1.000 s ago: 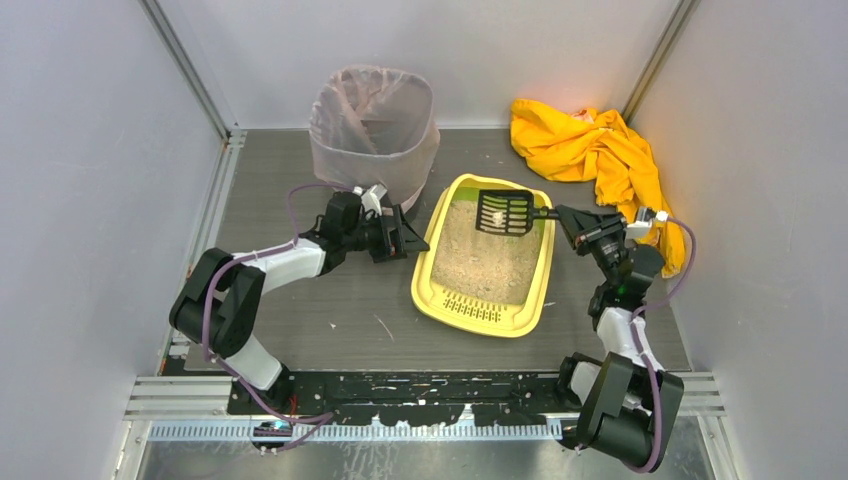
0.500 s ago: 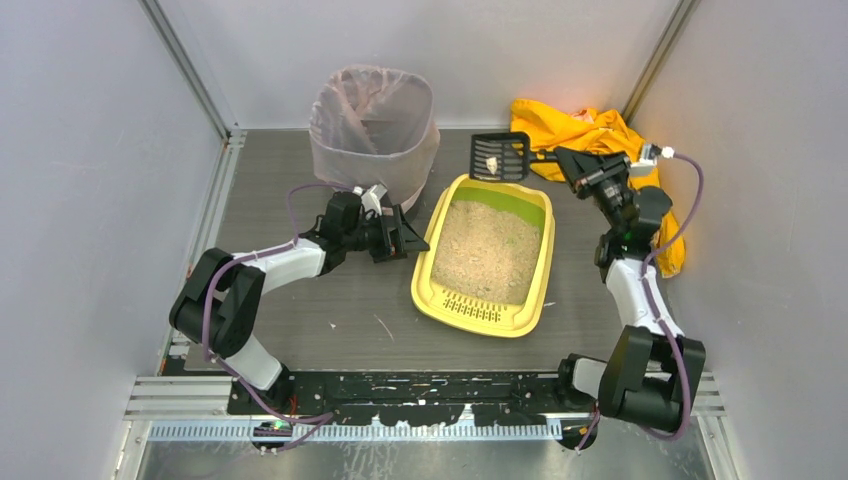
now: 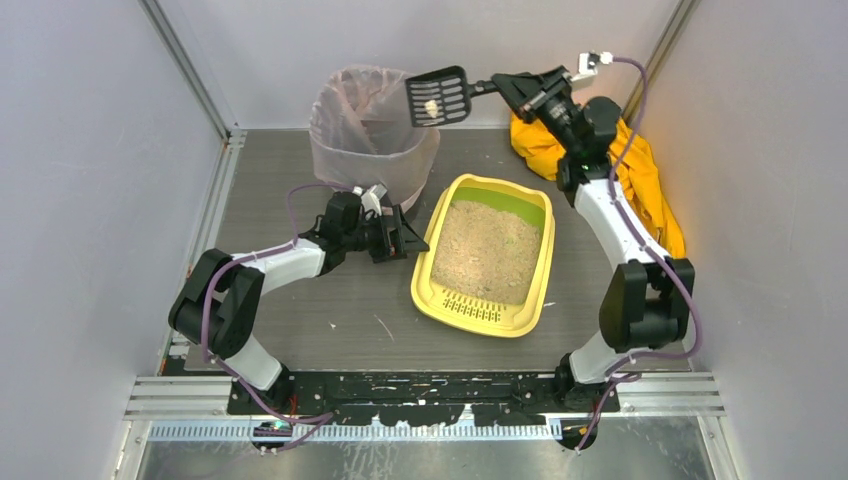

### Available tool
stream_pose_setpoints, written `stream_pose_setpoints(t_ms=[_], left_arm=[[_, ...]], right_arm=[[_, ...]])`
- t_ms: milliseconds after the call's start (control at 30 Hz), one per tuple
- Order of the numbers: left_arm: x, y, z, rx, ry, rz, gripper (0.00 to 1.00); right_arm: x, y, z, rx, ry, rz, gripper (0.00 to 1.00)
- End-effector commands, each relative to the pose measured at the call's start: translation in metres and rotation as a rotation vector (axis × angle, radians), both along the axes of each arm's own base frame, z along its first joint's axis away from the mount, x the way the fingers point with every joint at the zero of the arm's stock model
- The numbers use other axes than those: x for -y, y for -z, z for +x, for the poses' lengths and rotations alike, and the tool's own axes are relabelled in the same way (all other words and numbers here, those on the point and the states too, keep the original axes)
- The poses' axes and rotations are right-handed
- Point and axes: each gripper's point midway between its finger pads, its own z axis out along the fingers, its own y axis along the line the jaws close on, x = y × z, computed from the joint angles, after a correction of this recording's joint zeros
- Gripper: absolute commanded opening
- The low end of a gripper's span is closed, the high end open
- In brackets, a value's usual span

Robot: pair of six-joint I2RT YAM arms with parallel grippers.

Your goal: Clean the litter box

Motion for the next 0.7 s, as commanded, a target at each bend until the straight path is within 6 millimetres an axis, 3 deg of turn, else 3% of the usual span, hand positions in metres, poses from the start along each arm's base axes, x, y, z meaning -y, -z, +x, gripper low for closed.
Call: stream_pose_setpoints(t_ms=[0,233,433,667], left_arm=[[0.003,-0.023,0.003,0.083,0.016,-0.02,0.92],[0.001,-0.02,0.005,0.084,0.011,-0.003,0.92],[-0.001,-0.02,0.005,0.094,0.005,0.013,0.92],[-0.001,-0.017,0.006,0.091,0.014,0.025,0.92]], right_arm=[[-0.041,-0.028,0.009,0.079,-0.036,-0.093,0.01],[-0.093,-0.019,0.039,0.1,-0.069,-0.311,0.01],[-0.128,-0.008,0.052,0.115,-0.04,-0.558,0.01],[-0.157,-0.007,0.043,0.193,0.044,-0.809,0.01]])
